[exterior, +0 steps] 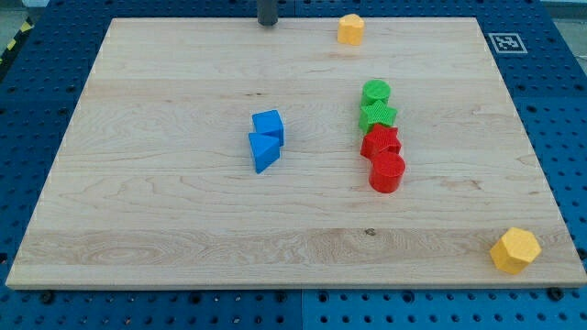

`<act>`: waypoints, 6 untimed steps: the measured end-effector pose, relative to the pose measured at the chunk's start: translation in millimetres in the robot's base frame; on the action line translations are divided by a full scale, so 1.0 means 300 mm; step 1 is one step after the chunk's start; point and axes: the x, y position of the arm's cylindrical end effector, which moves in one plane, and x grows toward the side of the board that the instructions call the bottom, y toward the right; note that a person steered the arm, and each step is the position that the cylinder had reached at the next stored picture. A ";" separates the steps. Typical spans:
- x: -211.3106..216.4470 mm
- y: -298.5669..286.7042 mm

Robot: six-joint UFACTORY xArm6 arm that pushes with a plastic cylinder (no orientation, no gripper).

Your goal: Slide your arm to the bottom left side of the yellow heart

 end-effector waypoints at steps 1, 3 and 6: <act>0.000 0.000; 0.033 0.001; 0.246 0.005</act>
